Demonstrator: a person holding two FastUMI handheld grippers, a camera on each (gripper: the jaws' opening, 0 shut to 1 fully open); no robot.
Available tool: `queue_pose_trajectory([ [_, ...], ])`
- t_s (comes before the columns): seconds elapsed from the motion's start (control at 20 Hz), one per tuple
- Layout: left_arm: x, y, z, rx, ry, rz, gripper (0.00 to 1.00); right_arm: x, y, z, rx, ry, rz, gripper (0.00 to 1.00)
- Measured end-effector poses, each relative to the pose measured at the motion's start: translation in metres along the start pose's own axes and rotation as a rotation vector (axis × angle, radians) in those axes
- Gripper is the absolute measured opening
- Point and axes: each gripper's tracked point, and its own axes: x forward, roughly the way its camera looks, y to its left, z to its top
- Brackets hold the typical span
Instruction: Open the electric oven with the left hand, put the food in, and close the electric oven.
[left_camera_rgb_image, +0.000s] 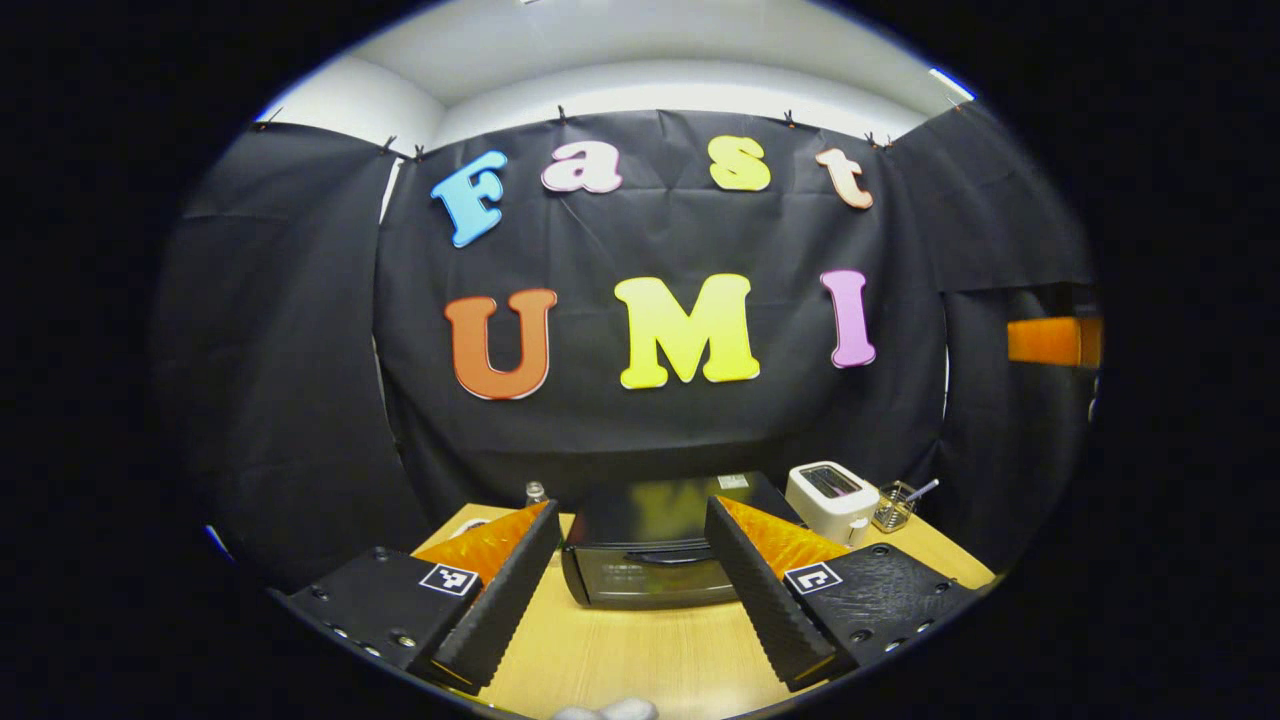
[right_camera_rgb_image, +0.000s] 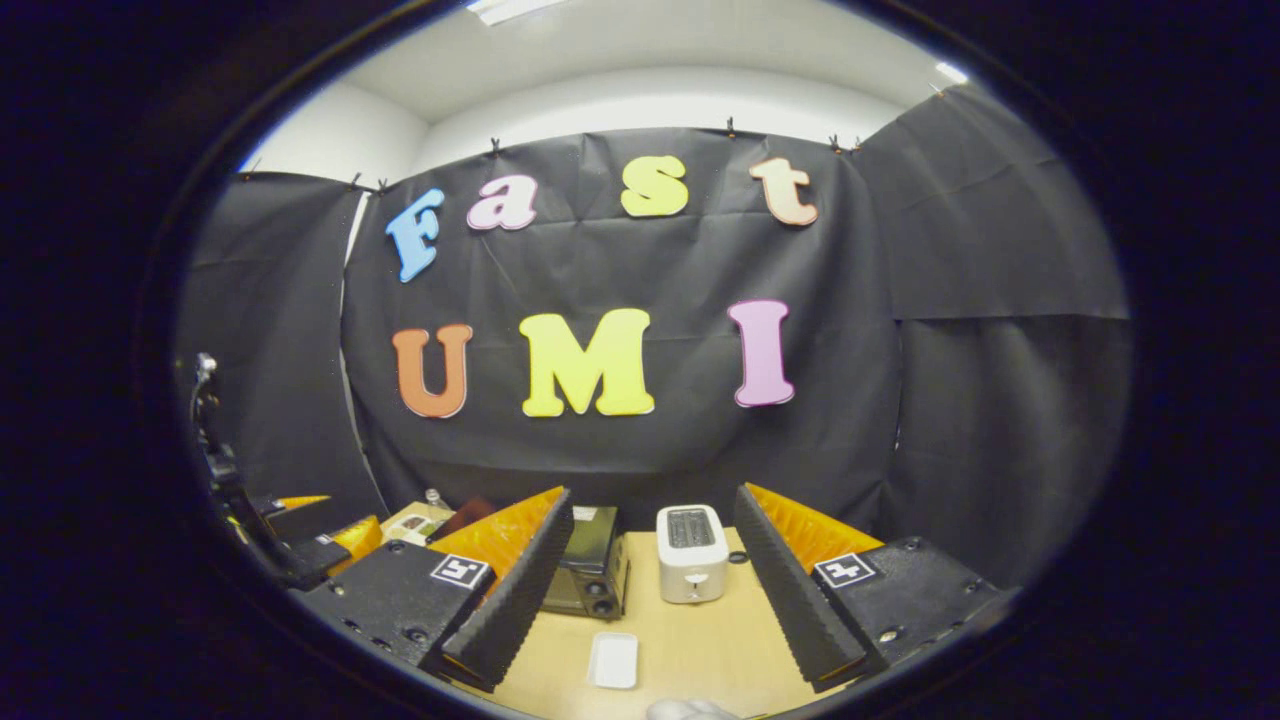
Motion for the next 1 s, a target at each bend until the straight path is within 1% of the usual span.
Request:
queue_pose_trajectory([
  [0.1,-0.018,0.011,0.023,-0.001,-0.031,0.018,0.95,-0.005,0.007,0.000,0.003,-0.002,0.007,1.00],
  [0.15,-0.028,0.015,0.034,0.001,-0.049,0.022,0.95,-0.010,0.011,0.001,0.001,-0.010,0.010,0.95],
  [0.2,-0.036,0.016,0.041,0.001,-0.062,0.020,0.95,-0.013,0.013,0.003,-0.005,-0.017,0.008,1.00],
  [0.35,-0.052,0.010,0.053,-0.006,-0.082,-0.002,0.95,-0.025,0.018,0.004,-0.023,-0.028,0.003,1.00],
  [0.4,-0.054,0.010,0.057,-0.007,-0.094,-0.002,0.95,-0.028,0.019,0.003,-0.025,-0.030,0.002,1.00],
  [0.45,-0.056,0.010,0.060,-0.007,-0.099,-0.001,0.95,-0.031,0.019,0.004,-0.026,-0.029,-0.001,0.95],
  [0.65,-0.058,0.004,0.064,-0.037,-0.109,-0.015,0.95,-0.042,0.013,0.004,-0.032,-0.032,-0.016,0.95],
  [0.7,-0.057,0.005,0.067,-0.034,-0.116,-0.012,0.95,-0.045,0.011,0.004,-0.033,-0.031,-0.020,1.00],
  [0.9,-0.057,-0.001,0.072,-0.024,-0.131,-0.013,0.95,-0.047,0.002,0.000,-0.022,-0.027,-0.032,1.00],
  [0.95,-0.056,-0.002,0.072,-0.024,-0.130,-0.016,0.95,-0.047,0.001,0.000,-0.019,-0.026,-0.031,0.95],
  [1.0,-0.056,-0.003,0.073,-0.024,-0.132,-0.014,0.95,-0.048,0.001,0.001,-0.017,-0.026,-0.033,0.95],
])
